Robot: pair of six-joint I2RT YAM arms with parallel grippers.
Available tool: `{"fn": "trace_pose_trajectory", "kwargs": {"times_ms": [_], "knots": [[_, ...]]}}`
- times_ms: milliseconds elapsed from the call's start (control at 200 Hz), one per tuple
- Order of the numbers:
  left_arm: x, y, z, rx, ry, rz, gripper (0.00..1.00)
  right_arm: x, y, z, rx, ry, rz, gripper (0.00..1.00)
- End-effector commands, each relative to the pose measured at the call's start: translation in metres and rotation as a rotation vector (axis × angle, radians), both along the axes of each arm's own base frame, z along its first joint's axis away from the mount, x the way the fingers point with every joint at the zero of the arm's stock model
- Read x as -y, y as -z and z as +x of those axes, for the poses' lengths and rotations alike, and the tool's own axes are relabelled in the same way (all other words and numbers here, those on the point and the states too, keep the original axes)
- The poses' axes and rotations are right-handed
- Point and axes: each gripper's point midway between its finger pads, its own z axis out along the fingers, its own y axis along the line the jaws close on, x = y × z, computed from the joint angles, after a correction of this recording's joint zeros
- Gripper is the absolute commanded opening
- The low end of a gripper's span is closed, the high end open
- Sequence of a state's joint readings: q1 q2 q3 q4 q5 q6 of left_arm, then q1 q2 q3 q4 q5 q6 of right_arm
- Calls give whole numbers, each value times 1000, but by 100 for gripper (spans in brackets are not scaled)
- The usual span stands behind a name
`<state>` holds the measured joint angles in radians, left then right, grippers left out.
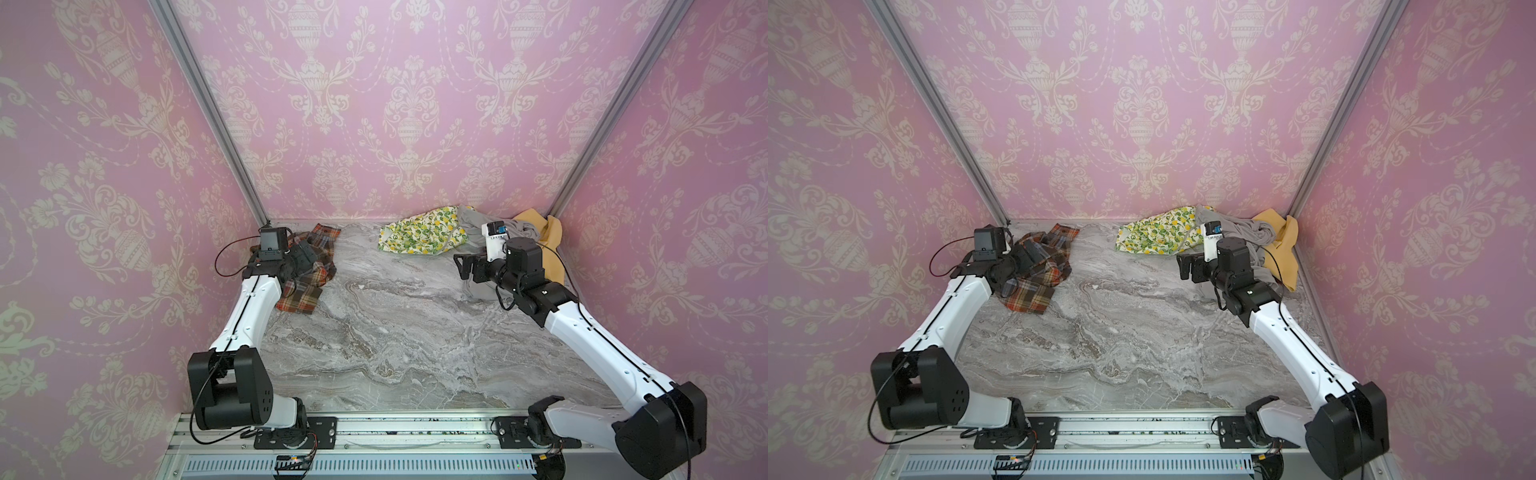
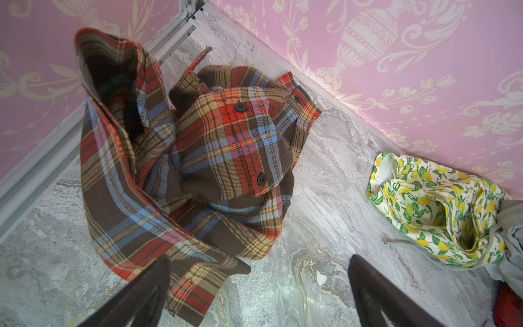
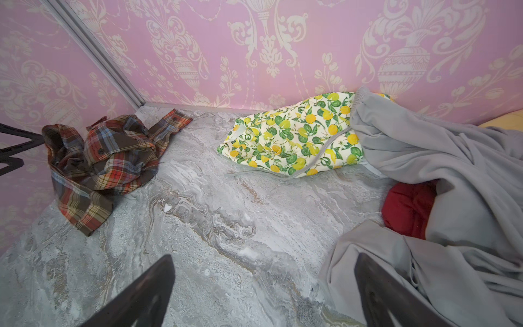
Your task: Pick out a specific cloth from the pile
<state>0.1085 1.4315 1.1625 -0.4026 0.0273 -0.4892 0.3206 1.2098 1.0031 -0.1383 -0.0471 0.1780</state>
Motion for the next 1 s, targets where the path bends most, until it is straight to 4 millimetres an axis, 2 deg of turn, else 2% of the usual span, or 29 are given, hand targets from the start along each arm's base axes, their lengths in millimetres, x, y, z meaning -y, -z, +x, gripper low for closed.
{"fn": "trace_pose_trajectory", "kwargs": {"times_ms": [0,150,255,330,350,440,575,666,801,876,996], "knots": [[8,-11,-6,25,107,42,99,20,1,-5,28,48,-61,100],[20,-28,-9,188,208,100,99,53,11,-8,81,134,-101,100],[15,-25,-15,279,217,191,99,83,26,-10,116,236,-114,100],[12,-16,-18,353,207,239,99,94,43,-12,148,272,-146,100],[11,-3,-22,351,199,243,99,96,47,-13,157,280,-155,100],[11,14,-27,412,187,269,99,103,71,-17,172,299,-182,100],[15,45,-27,377,232,368,99,108,106,-25,190,311,-210,100],[5,59,-29,364,184,403,99,113,117,-25,238,328,-210,100],[4,73,-29,352,198,430,99,113,137,-17,241,319,-212,100],[3,81,-28,333,203,435,99,111,139,-12,227,301,-225,100],[6,99,-24,298,229,422,99,121,144,-9,253,340,-207,100]]}}
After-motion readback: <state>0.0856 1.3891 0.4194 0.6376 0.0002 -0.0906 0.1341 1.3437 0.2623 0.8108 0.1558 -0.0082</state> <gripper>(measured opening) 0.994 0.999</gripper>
